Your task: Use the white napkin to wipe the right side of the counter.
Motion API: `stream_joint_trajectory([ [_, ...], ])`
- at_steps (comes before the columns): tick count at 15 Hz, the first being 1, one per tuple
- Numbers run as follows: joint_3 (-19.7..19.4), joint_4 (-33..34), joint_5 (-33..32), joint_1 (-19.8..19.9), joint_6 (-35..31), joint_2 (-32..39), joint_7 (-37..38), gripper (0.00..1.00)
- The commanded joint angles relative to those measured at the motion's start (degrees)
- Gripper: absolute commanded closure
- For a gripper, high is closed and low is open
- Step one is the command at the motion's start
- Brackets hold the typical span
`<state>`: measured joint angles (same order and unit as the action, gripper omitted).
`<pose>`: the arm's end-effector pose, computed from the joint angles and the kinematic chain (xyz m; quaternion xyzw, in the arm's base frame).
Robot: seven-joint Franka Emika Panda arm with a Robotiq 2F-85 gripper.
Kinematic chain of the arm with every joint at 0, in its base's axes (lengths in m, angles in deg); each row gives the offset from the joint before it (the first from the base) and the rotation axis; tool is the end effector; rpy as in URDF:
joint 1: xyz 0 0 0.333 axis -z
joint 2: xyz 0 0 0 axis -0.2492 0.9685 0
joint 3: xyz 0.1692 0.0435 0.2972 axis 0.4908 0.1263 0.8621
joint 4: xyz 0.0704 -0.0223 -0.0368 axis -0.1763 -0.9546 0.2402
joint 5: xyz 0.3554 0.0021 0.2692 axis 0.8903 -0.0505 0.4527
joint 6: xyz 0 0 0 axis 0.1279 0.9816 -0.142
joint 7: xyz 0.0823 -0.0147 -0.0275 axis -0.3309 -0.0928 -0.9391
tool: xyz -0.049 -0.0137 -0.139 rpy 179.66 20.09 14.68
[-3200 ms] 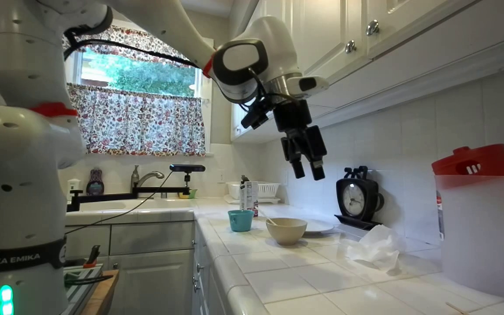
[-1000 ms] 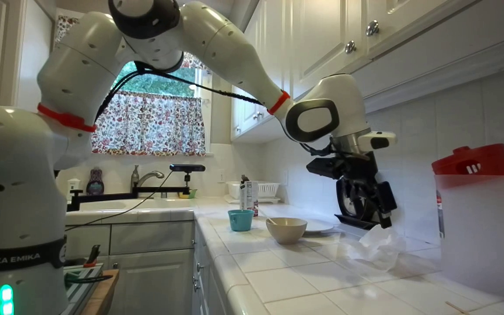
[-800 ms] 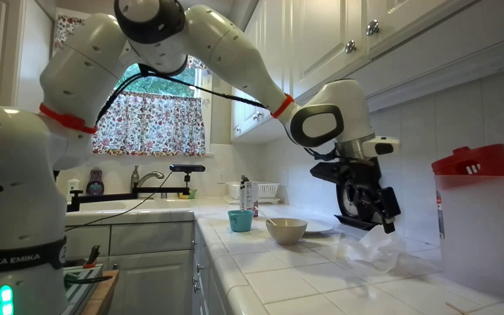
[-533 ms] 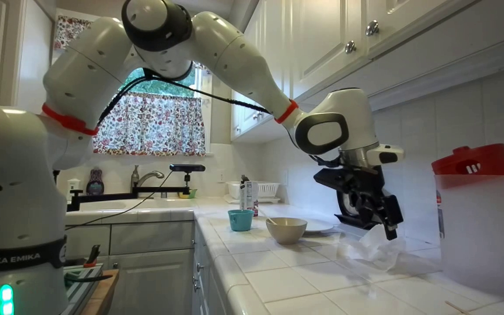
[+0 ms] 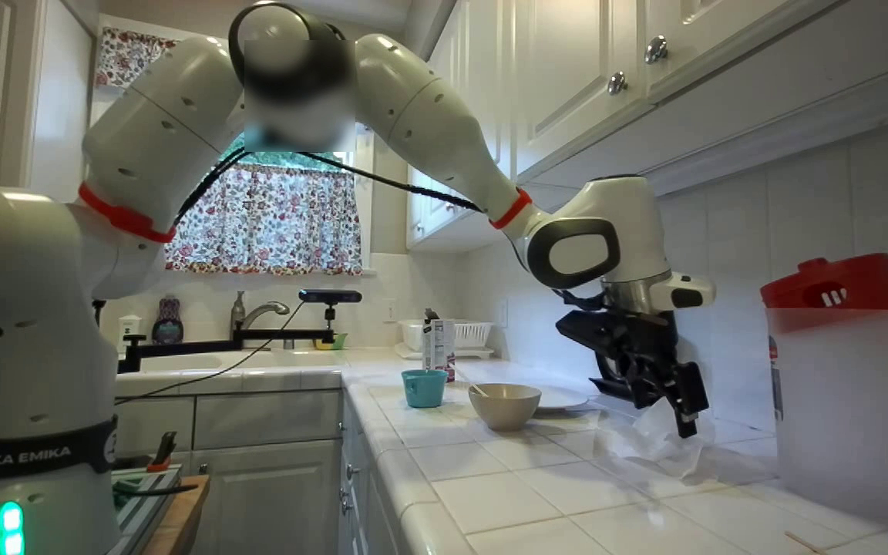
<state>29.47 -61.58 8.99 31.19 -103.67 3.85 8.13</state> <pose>0.7478 -0.2092 0.2332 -0.9787 0.1066 -0.1682 0.0499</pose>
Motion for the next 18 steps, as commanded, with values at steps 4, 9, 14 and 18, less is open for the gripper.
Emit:
stream_joint_trajectory([
  [4,1.6,3.6,0.4,1.3,2.4,3.0,-1.5,0.16],
  [9,1.6,4.1,0.0,1.3,2.2,3.6,-1.7,0.63],
  [14,1.9,3.9,-0.1,1.5,2.2,3.8,-2.7,0.99],
  [18,2.5,3.3,-1.8,1.4,4.8,3.7,-6.6,1.00],
])
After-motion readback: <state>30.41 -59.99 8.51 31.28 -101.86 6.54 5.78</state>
